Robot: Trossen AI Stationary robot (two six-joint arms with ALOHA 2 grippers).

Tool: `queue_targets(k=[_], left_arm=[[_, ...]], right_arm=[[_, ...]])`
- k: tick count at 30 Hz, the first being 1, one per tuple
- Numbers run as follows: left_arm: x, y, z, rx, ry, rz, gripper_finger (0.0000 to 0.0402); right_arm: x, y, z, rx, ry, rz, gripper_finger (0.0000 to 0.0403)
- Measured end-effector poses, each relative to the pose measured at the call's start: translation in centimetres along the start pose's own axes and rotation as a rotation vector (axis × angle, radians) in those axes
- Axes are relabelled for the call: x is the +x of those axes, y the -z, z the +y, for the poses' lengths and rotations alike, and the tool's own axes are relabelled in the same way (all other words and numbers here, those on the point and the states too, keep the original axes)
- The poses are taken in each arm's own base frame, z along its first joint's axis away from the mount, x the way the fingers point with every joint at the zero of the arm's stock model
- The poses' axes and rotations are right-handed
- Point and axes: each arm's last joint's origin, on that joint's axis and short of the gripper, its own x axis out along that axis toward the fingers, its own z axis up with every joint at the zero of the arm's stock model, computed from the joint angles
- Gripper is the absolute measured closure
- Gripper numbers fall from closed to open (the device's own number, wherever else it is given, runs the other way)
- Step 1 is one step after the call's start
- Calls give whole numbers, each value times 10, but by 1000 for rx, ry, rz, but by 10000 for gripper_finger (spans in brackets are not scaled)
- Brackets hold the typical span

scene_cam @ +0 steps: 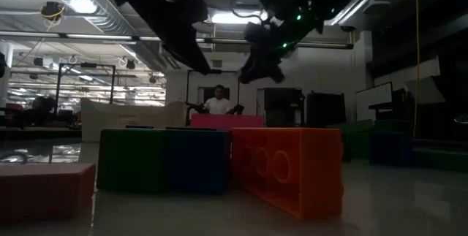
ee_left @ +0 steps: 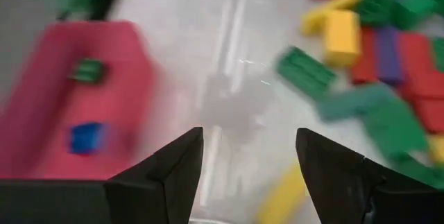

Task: Sort blocks by size
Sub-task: Put the small green game piece into the red bin

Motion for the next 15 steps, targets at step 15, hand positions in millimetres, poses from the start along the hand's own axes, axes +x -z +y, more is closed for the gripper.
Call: queue_targets(k=[15], left_arm=[[-14, 5, -83, 87, 226, 36, 184]], right_arm=[[54, 45, -4, 64, 62, -30, 201]])
